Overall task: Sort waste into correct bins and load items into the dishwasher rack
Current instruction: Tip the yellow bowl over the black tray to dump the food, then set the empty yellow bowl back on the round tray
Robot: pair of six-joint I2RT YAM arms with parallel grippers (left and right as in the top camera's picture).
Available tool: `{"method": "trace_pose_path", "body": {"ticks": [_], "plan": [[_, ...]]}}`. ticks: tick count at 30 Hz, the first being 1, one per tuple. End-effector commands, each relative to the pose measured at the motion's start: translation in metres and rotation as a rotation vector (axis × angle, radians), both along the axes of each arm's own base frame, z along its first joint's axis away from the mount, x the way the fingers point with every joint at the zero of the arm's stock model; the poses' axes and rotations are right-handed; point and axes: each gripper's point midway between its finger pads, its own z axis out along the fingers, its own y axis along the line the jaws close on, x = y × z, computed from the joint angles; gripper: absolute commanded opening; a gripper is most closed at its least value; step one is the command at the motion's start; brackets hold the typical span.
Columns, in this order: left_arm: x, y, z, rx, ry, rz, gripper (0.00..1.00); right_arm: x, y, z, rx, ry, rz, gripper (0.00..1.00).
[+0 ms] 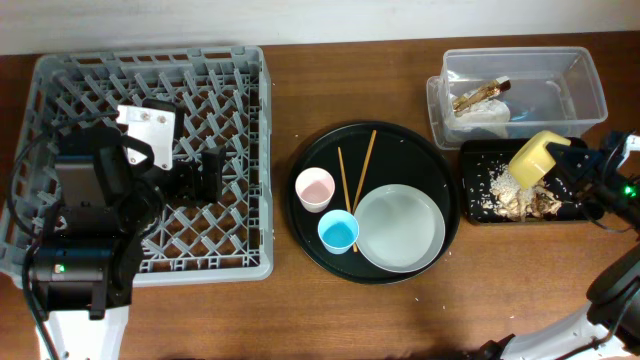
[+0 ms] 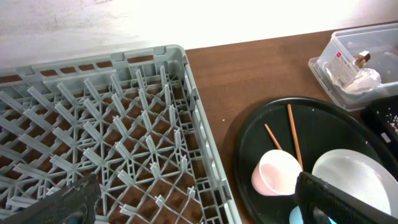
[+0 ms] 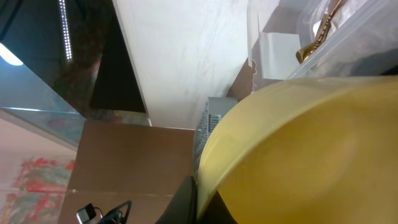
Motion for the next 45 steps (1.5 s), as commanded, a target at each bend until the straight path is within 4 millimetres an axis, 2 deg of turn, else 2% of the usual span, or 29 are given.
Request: {"method": "trace_pose_path", "body": {"ticks": [1,6,9,12,15,17,18,20,21,25,27,34,41,43,44,45], "plan": [[0.001,-0.001,0.008,0.010,-0.021,-0.010,0.99,0.001,0.001,0.007,0.018,-0.031,0.008,0.04],[0.001,-0.001,0.008,0.010,-0.021,-0.010,0.99,0.003,0.004,0.008,0.005,-0.042,0.019,0.04],[0.001,-0.001,0.008,0.010,-0.021,-0.010,0.99,0.008,0.024,0.010,0.006,-0.042,0.070,0.04],[0.001,-0.001,0.008,0.010,-0.021,-0.010,0.99,0.013,0.059,0.025,-0.042,-0.096,0.156,0.04],[0.001,-0.001,0.008,0.010,-0.021,-0.010,0.99,0.012,0.114,0.060,-0.154,-0.207,0.284,0.04],[0.001,-0.001,0.008,0.010,-0.021,-0.010,0.99,0.011,0.153,0.069,-0.310,-0.214,0.350,0.04],[0.001,-0.001,0.008,0.010,-0.021,-0.010,0.99,0.013,0.180,0.062,-0.470,-0.156,0.374,0.04],[0.001,-0.001,0.008,0.010,-0.021,-0.010,0.99,0.018,0.204,0.044,-0.659,-0.042,0.366,0.04],[0.001,-0.001,0.008,0.010,-0.021,-0.010,0.99,0.024,0.219,0.028,-0.796,0.045,0.345,0.04],[0.001,-0.001,0.008,0.010,-0.021,-0.010,0.99,0.035,0.248,-0.012,-1.135,0.194,0.232,0.04],[0.001,-0.001,0.008,0.010,-0.021,-0.010,0.99,0.037,0.258,-0.026,-1.234,0.217,0.207,0.04],[0.001,-0.001,0.007,0.010,-0.019,-0.010,0.99,0.054,0.261,-0.078,-1.306,0.280,0.232,0.04],[0.001,-0.001,0.007,0.010,-0.020,-0.010,0.99,0.064,0.261,-0.117,-1.320,0.309,0.275,0.06],[0.001,-0.001,0.007,0.010,-0.019,-0.010,0.99,0.064,0.260,-0.121,-1.325,0.319,0.278,0.16],[0.001,-0.001,0.007,0.010,-0.019,-0.010,0.99,0.064,0.260,-0.122,-1.326,0.321,0.279,0.41],[0.001,-0.001,0.007,0.010,-0.020,-0.010,0.99,0.064,0.260,-0.122,-1.326,0.322,0.280,0.52]]}}
